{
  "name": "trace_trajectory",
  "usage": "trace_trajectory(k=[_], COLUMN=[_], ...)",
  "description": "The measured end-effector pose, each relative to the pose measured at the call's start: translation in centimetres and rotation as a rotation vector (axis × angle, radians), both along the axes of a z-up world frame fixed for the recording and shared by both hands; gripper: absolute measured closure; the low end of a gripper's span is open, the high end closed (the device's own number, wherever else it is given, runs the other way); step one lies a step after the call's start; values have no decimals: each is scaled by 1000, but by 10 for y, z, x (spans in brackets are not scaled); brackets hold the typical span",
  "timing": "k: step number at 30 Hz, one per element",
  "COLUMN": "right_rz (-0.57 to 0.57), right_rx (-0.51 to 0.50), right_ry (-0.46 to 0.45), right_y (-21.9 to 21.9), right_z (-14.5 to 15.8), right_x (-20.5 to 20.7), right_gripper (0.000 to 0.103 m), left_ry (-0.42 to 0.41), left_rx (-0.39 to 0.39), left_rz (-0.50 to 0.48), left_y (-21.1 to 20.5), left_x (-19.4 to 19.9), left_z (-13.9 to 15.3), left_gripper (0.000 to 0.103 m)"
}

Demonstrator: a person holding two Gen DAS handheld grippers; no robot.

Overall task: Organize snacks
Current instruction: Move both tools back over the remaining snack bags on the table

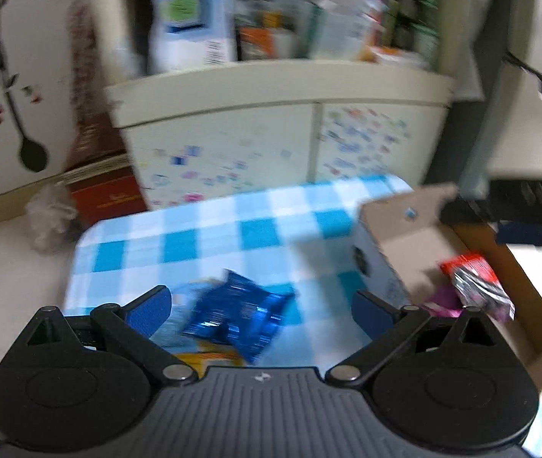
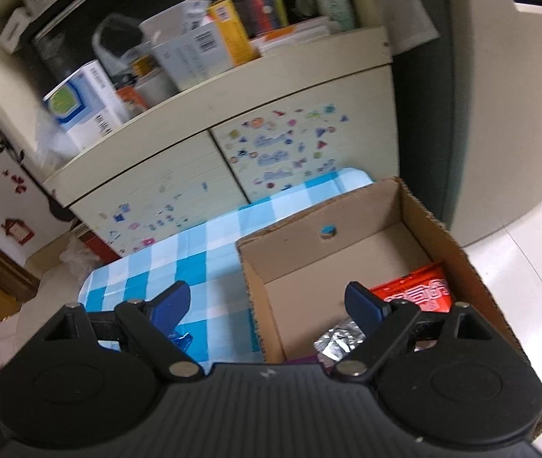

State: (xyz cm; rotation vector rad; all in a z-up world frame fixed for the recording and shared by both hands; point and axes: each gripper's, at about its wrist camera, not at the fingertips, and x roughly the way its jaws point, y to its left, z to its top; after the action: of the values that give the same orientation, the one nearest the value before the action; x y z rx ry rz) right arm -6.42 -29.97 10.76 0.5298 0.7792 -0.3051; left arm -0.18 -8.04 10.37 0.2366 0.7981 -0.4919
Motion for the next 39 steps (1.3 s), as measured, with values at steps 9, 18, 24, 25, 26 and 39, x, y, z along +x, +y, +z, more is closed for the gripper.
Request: trace_trajectory(k=[9, 18, 24, 25, 26, 39], right_rz=[139, 321, 438, 455, 478, 648], right_rx=[-11, -7, -24, -28, -32, -87], right_ry=[-11, 20, 68, 74, 82, 209], right_y=[32, 75, 107, 111, 117, 160], right_z=[-5, -21, -40, -43, -47, -97], right_x=[9, 16, 17, 17, 17, 17], right_gripper=[15, 15, 15, 15, 15, 15], left_ry=[14, 51, 150, 161, 170, 284], left_rx=[-66, -67, -68, -63, -57, 48], left_rz=[173, 257, 290, 290, 289, 238], left_y=[72, 118, 130, 130, 130, 111], left_x=[27, 31, 41, 43, 44, 49], left_z=[26, 11, -20, -26, -31, -91], left_gripper=[1, 0, 0, 0, 0, 1])
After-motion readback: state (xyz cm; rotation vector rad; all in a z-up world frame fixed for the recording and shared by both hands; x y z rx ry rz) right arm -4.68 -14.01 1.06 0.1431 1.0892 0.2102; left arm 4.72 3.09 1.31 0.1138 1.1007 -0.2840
